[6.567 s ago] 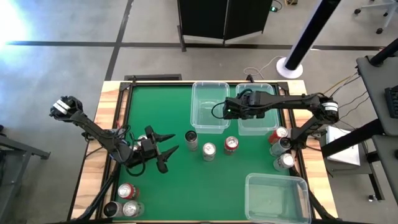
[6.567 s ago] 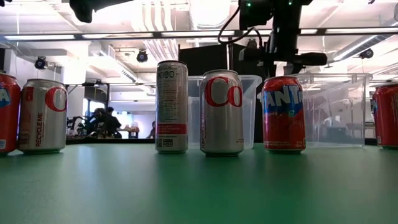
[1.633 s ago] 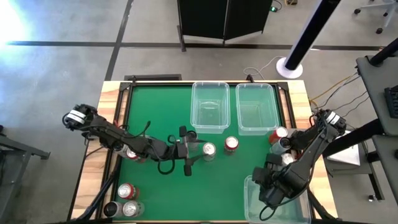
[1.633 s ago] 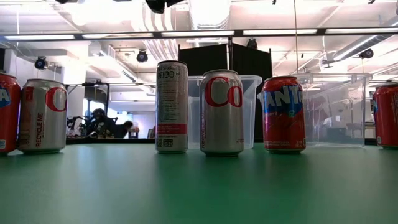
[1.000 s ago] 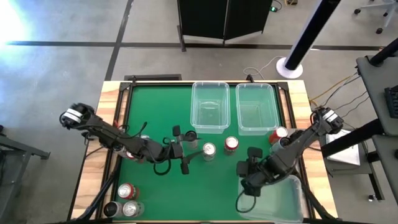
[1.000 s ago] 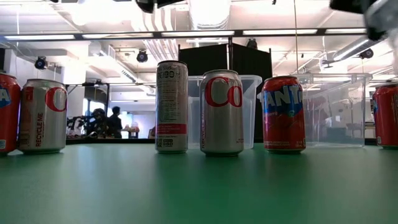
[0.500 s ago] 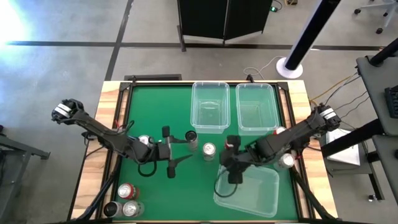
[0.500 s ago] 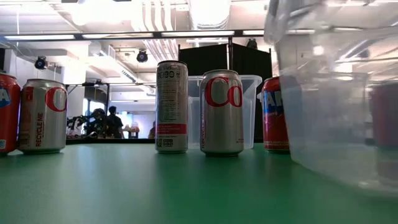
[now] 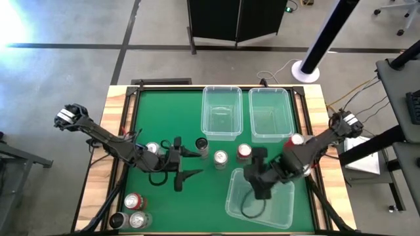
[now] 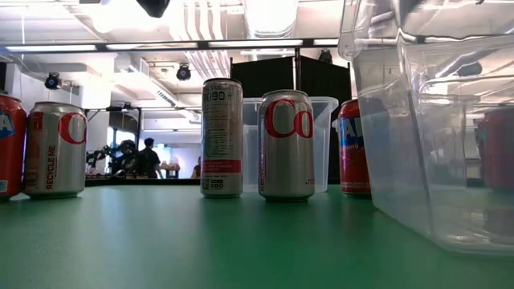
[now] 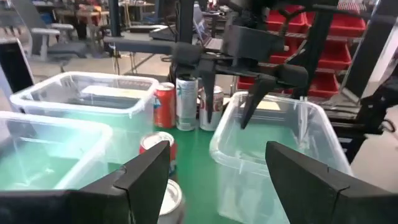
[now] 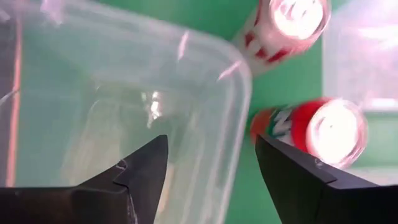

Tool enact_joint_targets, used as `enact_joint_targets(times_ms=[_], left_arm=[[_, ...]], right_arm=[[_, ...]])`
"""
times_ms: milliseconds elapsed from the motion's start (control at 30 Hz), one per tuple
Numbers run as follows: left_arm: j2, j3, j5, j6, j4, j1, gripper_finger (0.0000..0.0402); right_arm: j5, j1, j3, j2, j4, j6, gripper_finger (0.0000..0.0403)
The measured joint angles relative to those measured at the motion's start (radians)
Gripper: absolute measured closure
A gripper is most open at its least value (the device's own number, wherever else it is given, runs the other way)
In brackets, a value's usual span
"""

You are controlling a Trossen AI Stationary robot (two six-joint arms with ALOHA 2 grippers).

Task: Sort soda cans
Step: Move the bottom transparent bin to the left side of the top left transparent bin

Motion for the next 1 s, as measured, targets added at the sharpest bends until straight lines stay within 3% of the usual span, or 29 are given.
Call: enact_joint_targets(times_ms=[200,333,533,667,833,1000], left_arm=[[-0.015,0.0,-0.001,-0.019,0.022,-0.019,0.0153],[-0.054,0.0,-0.001,-0.054,-0.022,-0.064,0.0153],[-0.142,0.0,-0.004,-0.137,-0.138,-0.114,0.0153],[-0.153,0.0,-0.004,-0.129,-0.162,-0.126,0.0153],[-0.086,0.0,-0.004,-0.04,-0.145,-0.127,0.0153],[0.007,0.027,0.041,0.057,-0.092,-0.108,0.0153]], right_arm=[[0.047,0.011,-0.024,0.069,0.049,-0.015,0.0152],[0.113,-0.023,-0.016,0.14,0.132,-0.147,0.0157],[0.104,-0.074,0.067,0.219,0.359,-0.367,0.0164],[0.108,-0.076,0.137,0.26,0.404,-0.456,0.0165],[0.112,-0.059,0.185,0.23,0.376,-0.432,0.0159],[0.146,-0.011,0.184,0.146,0.202,-0.25,0.0161]])
